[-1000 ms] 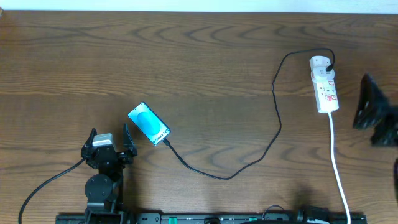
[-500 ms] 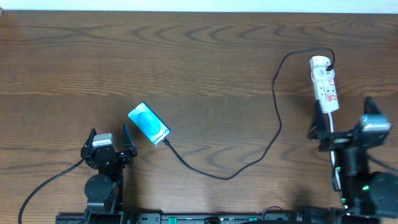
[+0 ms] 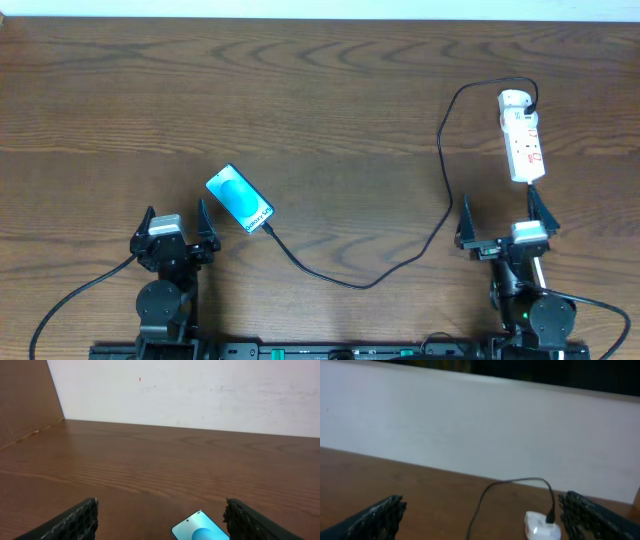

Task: Plug charger to phone and switch on socket

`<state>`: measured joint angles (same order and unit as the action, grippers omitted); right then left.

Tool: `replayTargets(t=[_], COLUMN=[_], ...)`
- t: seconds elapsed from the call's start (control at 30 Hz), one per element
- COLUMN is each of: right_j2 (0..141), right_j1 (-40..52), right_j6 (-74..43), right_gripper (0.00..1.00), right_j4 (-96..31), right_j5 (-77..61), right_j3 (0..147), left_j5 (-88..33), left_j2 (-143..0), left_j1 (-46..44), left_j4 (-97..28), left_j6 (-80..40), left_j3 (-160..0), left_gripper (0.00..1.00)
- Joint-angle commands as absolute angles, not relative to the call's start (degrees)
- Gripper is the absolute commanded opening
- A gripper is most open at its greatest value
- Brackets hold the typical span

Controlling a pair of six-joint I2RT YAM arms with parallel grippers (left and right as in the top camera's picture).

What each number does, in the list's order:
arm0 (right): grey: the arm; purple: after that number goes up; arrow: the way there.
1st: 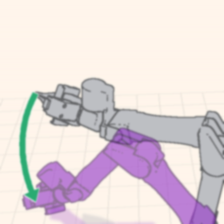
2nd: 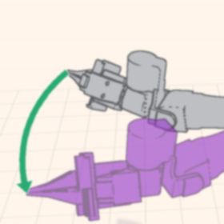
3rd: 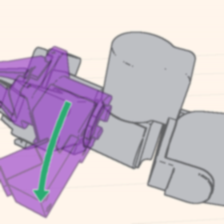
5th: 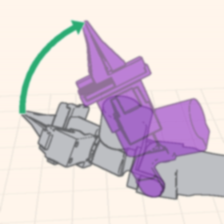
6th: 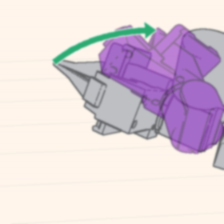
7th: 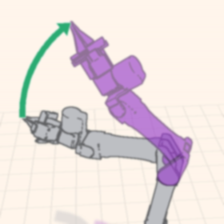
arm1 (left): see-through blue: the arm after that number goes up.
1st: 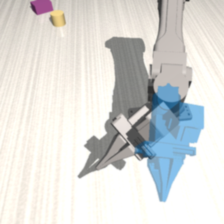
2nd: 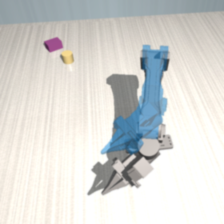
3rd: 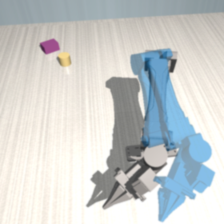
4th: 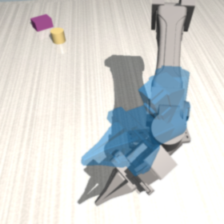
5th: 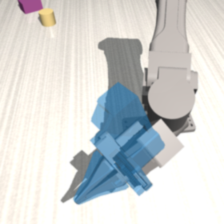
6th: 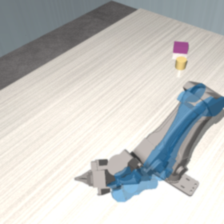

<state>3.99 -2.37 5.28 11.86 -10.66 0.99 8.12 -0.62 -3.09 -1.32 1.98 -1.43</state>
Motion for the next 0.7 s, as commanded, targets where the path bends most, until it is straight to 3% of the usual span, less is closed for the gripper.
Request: replayTargets(t=[0.0, 0.13, 0.67], right_j2=[1.2, 0.3, 0.3], right_j1=[-1.7, -1.7, -0.3], right_j6=[6.4, 6.5, 6.3], right_gripper=[0.99, 0.99, 0.99], right_j4=[5.9, -3.5, -3.9], right_j5=[-9.9, -7.9, -6.4], right_j3=[0.3, 0.3, 0.3], left_j5=[9.6, 9.6, 9.6], left_j2=[-0.3, -0.3, -0.3], left_j1=[-2.9, -2.9, -2.9], left_j4=[-3.4, -3.4, -3.4], left_j6=[2.8, 2.8, 2.8], left_j3=[-0.2, -0.2, -0.2], left_gripper=[0.82, 0.81, 0.81])
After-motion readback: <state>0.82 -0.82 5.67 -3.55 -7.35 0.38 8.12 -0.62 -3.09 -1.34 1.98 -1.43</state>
